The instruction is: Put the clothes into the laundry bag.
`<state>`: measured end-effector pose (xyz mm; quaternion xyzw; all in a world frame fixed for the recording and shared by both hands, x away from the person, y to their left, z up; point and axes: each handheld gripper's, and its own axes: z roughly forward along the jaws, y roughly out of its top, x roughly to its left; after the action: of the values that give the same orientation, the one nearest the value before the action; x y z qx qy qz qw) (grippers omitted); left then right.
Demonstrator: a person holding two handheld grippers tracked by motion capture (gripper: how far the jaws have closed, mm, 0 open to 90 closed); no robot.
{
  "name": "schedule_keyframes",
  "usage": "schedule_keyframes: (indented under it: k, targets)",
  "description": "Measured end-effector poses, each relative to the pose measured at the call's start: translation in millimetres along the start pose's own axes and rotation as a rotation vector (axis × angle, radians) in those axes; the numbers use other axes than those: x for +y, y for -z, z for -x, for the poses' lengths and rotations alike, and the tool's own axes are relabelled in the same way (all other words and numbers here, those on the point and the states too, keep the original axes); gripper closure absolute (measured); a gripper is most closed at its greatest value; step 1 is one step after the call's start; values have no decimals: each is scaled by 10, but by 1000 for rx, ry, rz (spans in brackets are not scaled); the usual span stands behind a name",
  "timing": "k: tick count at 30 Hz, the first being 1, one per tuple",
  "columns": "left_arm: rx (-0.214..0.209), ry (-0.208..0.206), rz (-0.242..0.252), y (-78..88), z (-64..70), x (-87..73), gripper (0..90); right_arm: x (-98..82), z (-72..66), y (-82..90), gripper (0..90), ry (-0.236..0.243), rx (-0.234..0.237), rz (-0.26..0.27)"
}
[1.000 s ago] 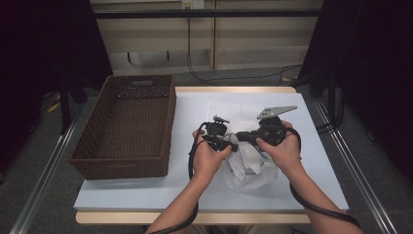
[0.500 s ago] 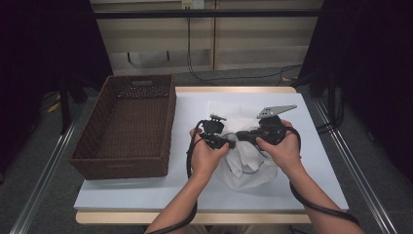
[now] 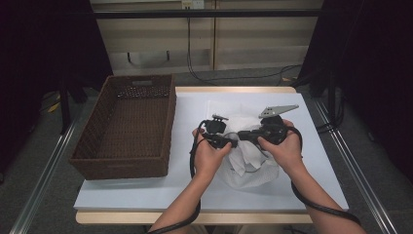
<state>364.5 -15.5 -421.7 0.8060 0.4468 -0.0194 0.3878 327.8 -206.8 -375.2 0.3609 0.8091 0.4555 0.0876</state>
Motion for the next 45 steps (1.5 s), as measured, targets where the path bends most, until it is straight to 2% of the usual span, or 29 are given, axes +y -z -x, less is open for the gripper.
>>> schedule_keyframes:
  k: [9, 18, 21, 24, 38, 45]
  targets:
    - [52, 9, 38, 14, -73, 36, 736, -47, 15, 5, 900, -10, 0, -2]
    - [70, 16, 58, -33, -114, 50, 733, -21, 17, -11, 900, -3, -4, -13]
    - [61, 19, 72, -49, -116, 38, 733, -23, 20, -23, 900, -5, -1, -11]
    - [48, 25, 62, -71, -129, 15, 733, -30, 22, -26, 900, -7, 1, -15]
    - [32, 31, 56, -63, -162, -40, 733, -24, 35, -86, 900, -4, 3, -18]
    - [32, 35, 72, -78, -157, -19, 734, -42, 47, -89, 900, -4, 2, -18]
